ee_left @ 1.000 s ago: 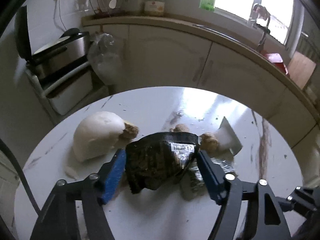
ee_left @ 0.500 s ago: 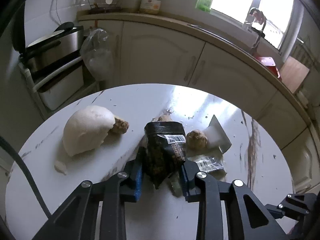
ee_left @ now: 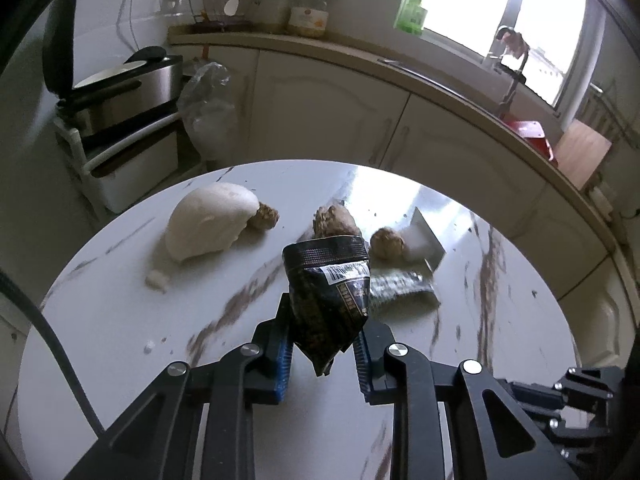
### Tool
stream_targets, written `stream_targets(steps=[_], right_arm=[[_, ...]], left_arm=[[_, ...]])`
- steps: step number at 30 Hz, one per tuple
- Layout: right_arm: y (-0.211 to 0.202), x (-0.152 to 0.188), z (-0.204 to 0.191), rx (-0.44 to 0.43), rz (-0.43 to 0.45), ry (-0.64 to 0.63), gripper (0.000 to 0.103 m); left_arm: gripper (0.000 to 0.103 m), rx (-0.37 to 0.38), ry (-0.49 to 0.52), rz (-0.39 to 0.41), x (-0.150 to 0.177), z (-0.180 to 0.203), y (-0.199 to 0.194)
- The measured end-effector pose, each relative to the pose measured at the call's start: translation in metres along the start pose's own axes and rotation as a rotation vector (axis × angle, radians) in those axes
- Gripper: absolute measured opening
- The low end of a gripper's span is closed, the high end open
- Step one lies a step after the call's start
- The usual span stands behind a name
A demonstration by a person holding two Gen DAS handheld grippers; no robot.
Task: Collect trash
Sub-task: 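Grasp the yellow-labelled packet with the right tool while the left grasps the dark snack bag, then carry the packet and dark snack bag over to the trash bin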
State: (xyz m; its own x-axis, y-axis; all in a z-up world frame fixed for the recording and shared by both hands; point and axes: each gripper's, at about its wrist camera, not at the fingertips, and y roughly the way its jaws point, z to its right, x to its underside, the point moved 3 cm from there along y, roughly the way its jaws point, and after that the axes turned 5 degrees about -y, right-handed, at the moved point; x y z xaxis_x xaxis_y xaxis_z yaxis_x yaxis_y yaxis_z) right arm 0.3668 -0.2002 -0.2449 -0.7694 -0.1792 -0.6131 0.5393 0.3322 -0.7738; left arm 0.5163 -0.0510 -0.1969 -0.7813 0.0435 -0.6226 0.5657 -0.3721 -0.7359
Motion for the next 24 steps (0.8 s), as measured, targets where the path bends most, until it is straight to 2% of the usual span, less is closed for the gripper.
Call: stream_targets(steps=[12, 20, 24], right_arm=[[-0.036, 0.016, 0.004, 0.025, 0.072, 0.042, 0.004], [-0.069, 0.028, 0.013, 0.055, 0.117, 0.067, 0.003], [-0.094, 0.034, 0.025, 0.080, 0.157, 0.093, 0.003]], left_arm=[[0.023, 0.015, 0.043, 0.022, 0.033, 0.020, -0.059], [0.023, 0.040, 0.099, 0.031, 0.052, 0.056, -0.091], [0.023, 0.066, 0.153, 0.033, 0.063, 0.089, -0.107]])
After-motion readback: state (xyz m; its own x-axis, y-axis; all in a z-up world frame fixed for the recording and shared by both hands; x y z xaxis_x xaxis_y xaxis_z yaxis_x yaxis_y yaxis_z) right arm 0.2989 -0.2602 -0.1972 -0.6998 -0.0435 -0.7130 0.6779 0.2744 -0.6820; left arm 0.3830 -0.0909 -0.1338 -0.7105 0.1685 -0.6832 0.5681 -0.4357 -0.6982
